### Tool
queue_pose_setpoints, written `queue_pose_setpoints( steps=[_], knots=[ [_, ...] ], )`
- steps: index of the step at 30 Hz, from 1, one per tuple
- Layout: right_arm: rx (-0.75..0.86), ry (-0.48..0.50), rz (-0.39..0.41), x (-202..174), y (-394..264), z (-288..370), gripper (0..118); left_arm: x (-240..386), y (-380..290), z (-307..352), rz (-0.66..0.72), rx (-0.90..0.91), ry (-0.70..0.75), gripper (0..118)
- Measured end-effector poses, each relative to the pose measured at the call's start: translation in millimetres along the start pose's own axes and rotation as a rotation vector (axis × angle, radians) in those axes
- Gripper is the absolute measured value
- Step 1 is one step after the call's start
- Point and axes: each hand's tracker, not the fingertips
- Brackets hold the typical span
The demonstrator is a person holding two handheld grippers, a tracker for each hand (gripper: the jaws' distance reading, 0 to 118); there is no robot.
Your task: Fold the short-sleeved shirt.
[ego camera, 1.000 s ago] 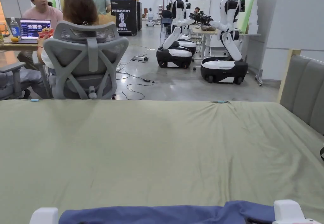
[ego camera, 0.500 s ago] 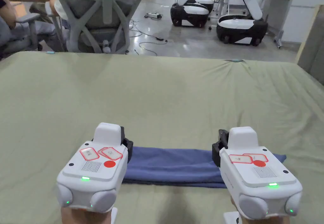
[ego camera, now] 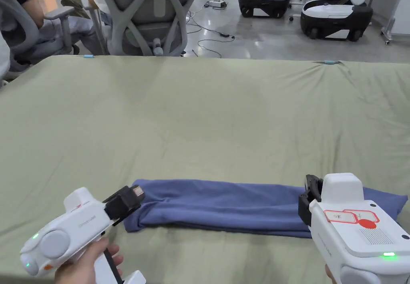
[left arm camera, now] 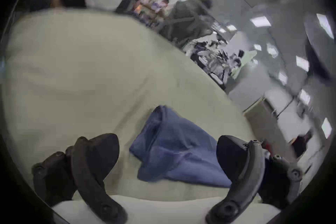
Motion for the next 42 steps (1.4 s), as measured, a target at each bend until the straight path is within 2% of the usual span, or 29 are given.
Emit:
queue_pose_setpoints(
  steps=[1,3,5,6,7,8,9,10,12,13,15,18,21,23,25,30,33,35,36,37,39,40,42],
  knots=[
    [-0.005,-0.002,0.000,0,-1,-1,0,-14,-1,-11,0.089,-0.036,-0.039,111],
    [-0.014,-0.005,0.003,2,0,-5,0,-29,-6,-32,0.170,-0.050,-0.091,113],
    [-0.021,-0.017,0.009,4,1,-8,0,-20,-4,-42,0.153,-0.042,-0.190,115],
    [-0.022,-0.020,0.009,5,2,-9,0,-15,-1,-50,0.167,-0.092,-0.211,111],
    [-0.024,-0.022,0.004,7,2,-10,0,-11,0,-57,0.173,-0.122,-0.245,94],
    [-0.025,-0.024,-0.006,9,3,-12,0,-5,-3,-61,0.188,-0.145,-0.283,65],
    [-0.026,-0.027,-0.011,9,3,-13,0,-3,-5,-69,0.225,-0.174,-0.290,8],
    [-0.027,-0.029,-0.014,10,4,-14,0,1,-10,-76,0.235,-0.199,-0.244,11],
    [-0.033,-0.031,-0.013,11,4,-17,0,8,-17,-78,0.113,-0.180,-0.148,10],
    [-0.035,-0.035,-0.014,10,3,-17,0,12,-15,-72,0.039,-0.162,-0.151,10],
    [-0.043,-0.031,-0.012,10,3,-18,0,18,-1,-54,-0.010,-0.079,-0.104,9],
    [-0.051,-0.026,0.000,8,1,-22,0,23,23,-36,-0.195,-0.022,-0.025,8],
    [-0.055,-0.011,-0.003,6,1,-25,0,46,25,-28,-0.460,-0.007,0.107,8],
    [-0.053,-0.009,0.000,6,0,-24,0,72,16,-22,-0.552,0.018,0.098,8],
    [-0.059,-0.002,-0.002,7,-1,-24,0,107,-4,-20,-0.701,0.052,0.080,8],
    [-0.064,-0.003,0.003,18,-5,-16,0,192,-81,-36,-1.043,0.010,-0.017,8],
    [-0.071,-0.013,-0.009,30,-12,-12,0,215,-135,-64,-1.162,-0.086,-0.025,8],
    [-0.080,-0.017,-0.014,38,-18,-11,0,217,-159,-85,-1.166,-0.142,-0.006,8],
    [-0.079,-0.020,-0.010,41,-21,-11,0,214,-167,-97,-1.159,-0.179,0.007,14],
    [-0.082,-0.023,-0.006,44,-23,-11,0,210,-170,-105,-1.153,-0.211,0.019,29],
    [-0.090,-0.023,-0.007,50,-25,-11,0,207,-170,-109,-1.107,-0.260,-0.005,65],
    [-0.092,-0.019,-0.008,52,-25,-11,0,209,-167,-105,-1.042,-0.286,-0.064,73],
    [-0.095,-0.011,0.001,54,-25,-13,0,215,-158,-86,-0.960,-0.253,-0.142,79]
  ],
)
